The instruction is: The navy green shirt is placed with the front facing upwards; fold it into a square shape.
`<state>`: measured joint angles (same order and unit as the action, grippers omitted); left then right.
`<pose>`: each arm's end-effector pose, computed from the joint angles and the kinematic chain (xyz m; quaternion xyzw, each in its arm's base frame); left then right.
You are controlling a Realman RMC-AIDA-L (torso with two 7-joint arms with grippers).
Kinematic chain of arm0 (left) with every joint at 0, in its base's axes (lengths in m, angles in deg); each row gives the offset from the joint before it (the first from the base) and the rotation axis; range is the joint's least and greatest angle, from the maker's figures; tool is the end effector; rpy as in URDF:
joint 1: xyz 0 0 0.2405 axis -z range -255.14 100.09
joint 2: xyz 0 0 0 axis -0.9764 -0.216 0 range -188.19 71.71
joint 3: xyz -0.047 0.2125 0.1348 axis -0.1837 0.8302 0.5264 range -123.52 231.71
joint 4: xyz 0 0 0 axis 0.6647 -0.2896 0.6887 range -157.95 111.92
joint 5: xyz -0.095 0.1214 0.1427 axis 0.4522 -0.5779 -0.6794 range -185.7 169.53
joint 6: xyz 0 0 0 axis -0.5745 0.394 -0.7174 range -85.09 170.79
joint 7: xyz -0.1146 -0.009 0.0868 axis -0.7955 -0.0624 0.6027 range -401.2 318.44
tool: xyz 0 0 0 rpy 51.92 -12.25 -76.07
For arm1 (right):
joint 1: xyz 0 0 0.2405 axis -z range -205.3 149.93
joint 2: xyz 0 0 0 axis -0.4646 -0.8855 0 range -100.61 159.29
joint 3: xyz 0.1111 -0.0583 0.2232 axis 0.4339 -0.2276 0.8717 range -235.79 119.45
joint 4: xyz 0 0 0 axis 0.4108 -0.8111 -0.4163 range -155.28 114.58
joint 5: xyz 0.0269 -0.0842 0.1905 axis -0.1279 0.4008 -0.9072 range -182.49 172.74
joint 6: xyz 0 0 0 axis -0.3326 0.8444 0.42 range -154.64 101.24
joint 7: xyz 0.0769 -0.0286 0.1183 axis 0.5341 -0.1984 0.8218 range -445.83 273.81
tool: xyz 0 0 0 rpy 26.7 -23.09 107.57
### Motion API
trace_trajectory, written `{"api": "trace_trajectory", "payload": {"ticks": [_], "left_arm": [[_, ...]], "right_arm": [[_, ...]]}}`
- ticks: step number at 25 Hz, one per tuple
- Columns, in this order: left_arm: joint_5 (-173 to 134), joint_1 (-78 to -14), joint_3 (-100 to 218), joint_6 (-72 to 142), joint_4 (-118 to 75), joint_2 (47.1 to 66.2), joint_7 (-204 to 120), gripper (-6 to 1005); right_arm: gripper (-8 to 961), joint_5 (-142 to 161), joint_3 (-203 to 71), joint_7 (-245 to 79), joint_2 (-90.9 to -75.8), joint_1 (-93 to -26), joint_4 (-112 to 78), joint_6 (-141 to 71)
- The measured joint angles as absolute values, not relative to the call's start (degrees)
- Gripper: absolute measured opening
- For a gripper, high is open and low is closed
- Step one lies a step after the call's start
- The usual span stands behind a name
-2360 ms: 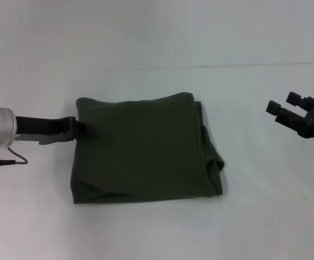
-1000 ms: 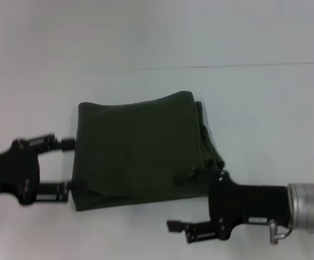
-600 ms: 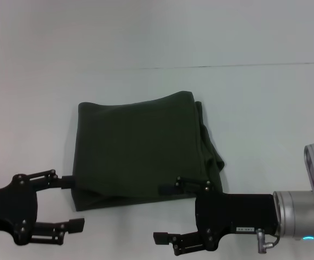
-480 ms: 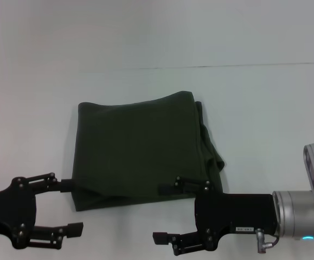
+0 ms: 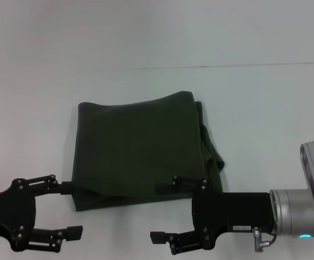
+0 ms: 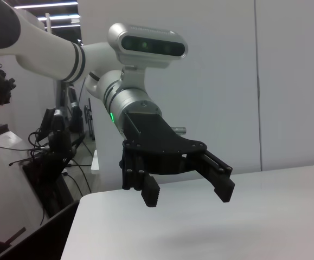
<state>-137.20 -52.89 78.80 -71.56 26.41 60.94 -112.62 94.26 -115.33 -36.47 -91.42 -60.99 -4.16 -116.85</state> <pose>-0.2872 0.2612 0.0482 -0.9600 -0.1442 -0.2302 0.0677 0.2313 0.2809 -0.0822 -0.9482 0.0613 0.3099 0.0345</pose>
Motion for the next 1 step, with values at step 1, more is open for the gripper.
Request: {"api": "trace_trajectory", "payload": {"ticks": [1], "left_arm": [[-137.2,-52.9,78.8,-71.6,26.4,60.94,-112.6,904]], "right_arm": [[945,94.3,-115.3,-36.5,-91.42,-61.0,-4.2,-116.8]]}}
